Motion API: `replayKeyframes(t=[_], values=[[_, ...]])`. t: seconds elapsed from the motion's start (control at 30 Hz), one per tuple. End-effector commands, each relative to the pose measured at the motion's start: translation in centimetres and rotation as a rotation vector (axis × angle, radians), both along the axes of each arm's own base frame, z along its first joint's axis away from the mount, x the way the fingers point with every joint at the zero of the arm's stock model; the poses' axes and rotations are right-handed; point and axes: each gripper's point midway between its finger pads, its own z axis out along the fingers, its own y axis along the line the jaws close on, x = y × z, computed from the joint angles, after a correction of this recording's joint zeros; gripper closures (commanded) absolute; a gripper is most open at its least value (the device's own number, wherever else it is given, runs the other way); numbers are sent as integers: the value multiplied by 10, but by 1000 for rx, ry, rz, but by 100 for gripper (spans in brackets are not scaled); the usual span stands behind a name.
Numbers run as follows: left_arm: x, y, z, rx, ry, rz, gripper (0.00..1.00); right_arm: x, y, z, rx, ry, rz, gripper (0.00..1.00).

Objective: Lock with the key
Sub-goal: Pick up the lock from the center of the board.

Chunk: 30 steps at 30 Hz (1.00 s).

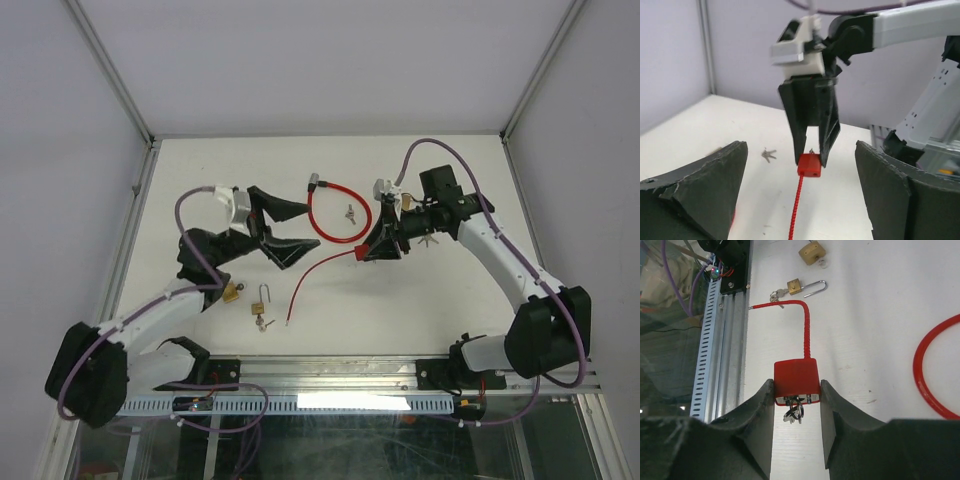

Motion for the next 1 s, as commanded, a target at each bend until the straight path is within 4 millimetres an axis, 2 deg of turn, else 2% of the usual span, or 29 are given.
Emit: replayKeyframes(t=[0.0,0.1,0.17,0.33,0.53,0.7,0.83,0.97], values=[[12,18,-15,131,-338,338,2,1,1,13,31,111,1,100],[-6,28,-16,72,-406,347,1,5,1,10,20,160,-11,100],[-13,27,-16,62,-431,326,1,8,0,8,11,183,-23,100],[-25,3,-34,154,-524,307,1,15,0,2,-14,235,-53,100],[-27,-19,-56,268,-584,366,3,19,1,-5,-24,276,-62,100],[-30,-31,-71,272,-547,336,6,20,1,-5,-20,288,-62,100],[-38,-38,-76,206,-499,284,9,19,1,-7,-18,304,-57,100],[-37,-48,-83,222,-481,276,13,19,1,-9,-18,315,-57,100]])
